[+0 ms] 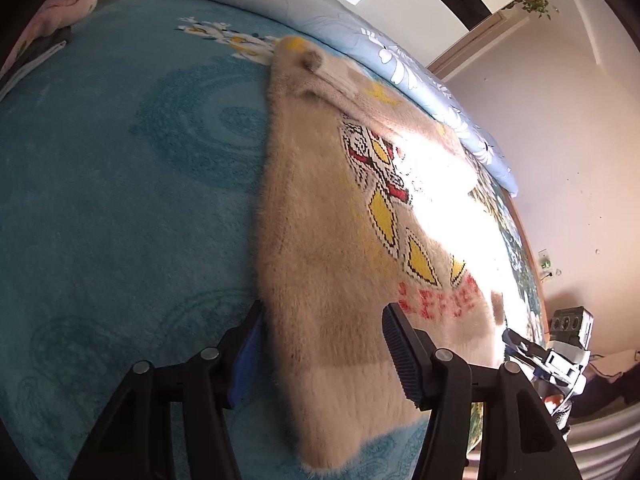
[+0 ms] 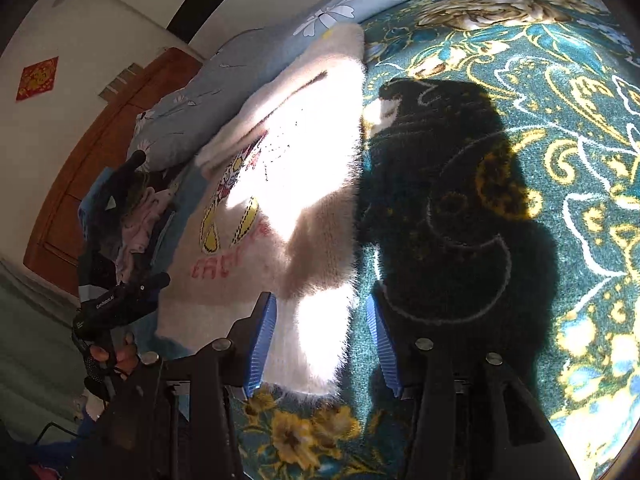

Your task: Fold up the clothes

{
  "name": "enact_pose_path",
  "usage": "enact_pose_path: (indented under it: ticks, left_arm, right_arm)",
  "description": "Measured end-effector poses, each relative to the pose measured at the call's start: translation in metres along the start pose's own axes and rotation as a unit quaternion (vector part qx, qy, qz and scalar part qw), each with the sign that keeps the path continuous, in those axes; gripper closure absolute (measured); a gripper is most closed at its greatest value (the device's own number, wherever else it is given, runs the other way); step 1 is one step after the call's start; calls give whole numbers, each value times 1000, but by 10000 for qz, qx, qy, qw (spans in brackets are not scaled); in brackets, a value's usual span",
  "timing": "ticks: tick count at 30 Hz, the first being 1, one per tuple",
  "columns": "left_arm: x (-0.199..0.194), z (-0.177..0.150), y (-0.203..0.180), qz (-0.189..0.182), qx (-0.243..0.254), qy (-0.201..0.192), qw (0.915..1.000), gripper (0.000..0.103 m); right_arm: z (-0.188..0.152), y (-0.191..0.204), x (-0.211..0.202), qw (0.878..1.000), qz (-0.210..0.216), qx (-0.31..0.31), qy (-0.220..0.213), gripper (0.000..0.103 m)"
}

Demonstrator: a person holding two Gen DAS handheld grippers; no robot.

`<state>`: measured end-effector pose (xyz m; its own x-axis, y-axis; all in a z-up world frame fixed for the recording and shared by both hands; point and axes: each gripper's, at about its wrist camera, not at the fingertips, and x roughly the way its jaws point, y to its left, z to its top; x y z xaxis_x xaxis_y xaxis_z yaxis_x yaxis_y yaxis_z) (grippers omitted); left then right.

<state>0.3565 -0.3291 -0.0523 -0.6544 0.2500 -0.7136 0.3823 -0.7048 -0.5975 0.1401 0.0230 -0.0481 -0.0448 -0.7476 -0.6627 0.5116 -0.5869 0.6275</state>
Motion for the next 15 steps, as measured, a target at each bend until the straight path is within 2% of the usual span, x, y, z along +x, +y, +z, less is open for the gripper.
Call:
enact_pose_path:
  ticks: [6,8,10,11,15]
  left_arm:
    - [0,-11,7,-607,-303,251,9974,40]
    - [-2,-15,15,-847,-492,253,9949,40]
    - [-4,-17,24,-1094,-696,228,9913,40]
    - [-4,-18,26,-1171,-754,212,9900,40]
    - [-6,-21,27,-1215,-789,153,9893,42]
  right_arm:
    - [-2,4,10,9988,488,48,47,54]
    - [-2,-4,8,9973,690,242,-6,64]
    - [-2,-13,6,9947,907,485,-41,84]
    - [-2,-15,6,9947,889,509,-26,89]
    - [-3,-15,8,9953,791,559,-4,93]
